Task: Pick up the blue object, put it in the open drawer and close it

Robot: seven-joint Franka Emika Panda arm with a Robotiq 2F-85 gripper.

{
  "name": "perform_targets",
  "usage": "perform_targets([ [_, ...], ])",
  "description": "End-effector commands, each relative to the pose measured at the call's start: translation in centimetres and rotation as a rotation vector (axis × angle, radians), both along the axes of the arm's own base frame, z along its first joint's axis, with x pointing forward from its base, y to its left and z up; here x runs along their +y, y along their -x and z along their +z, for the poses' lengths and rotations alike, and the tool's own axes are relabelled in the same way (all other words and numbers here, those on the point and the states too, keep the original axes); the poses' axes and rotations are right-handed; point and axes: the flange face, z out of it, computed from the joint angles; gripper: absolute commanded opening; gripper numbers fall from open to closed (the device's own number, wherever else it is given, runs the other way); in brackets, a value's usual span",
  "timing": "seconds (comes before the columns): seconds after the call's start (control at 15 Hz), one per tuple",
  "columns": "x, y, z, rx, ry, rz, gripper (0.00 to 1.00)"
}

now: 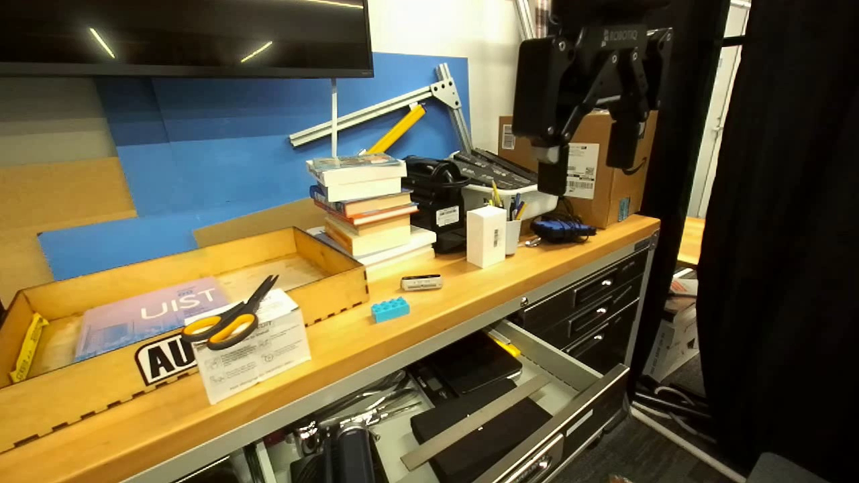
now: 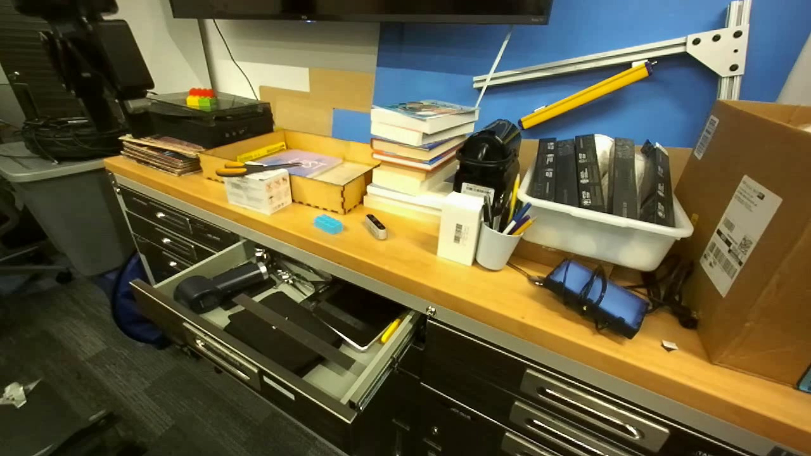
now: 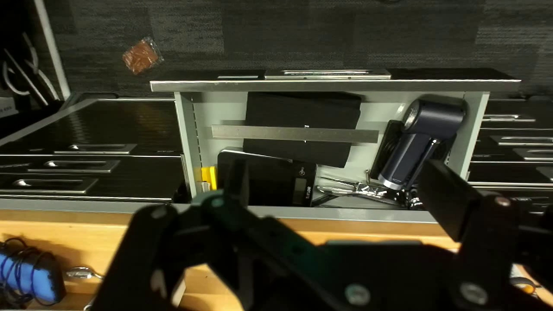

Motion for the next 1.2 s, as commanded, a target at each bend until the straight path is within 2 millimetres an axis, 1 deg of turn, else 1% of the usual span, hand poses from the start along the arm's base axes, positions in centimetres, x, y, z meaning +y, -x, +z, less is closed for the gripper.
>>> perform_targets([
  [0.0, 0.0, 0.0, 0.1, 0.001, 0.000, 0.000, 1.00],
  [0.13, 0.0, 0.0, 0.1, 0.001, 0.000, 0.000, 1.00],
  [0.2, -0.1, -0.3, -0.1, -0.014, 0.027, -0.005, 1.00],
  [0.33, 0.6, -2.6, -0.5, -0.045, 0.035, -0.032, 1.00],
  [0.47, 1.9, -5.7, -1.0, -0.095, 0.038, -0.018, 1.00],
  [0.53, 2.9, -7.6, -1.6, -0.116, 0.041, -0.005, 1.00],
  [0.67, 4.7, -11.1, -3.0, -0.149, 0.055, 0.012, 1.00],
  [0.8, 6.0, -14.6, -5.1, -0.161, 0.065, 0.018, 1.00],
  [0.93, 6.8, -18.1, -7.4, -0.166, 0.073, 0.003, 1.00],
  [1.07, 6.9, -21.5, -9.7, -0.166, 0.090, -0.038, 1.00],
  [1.13, 6.8, -22.8, -10.6, -0.171, 0.100, -0.058, 1.00],
])
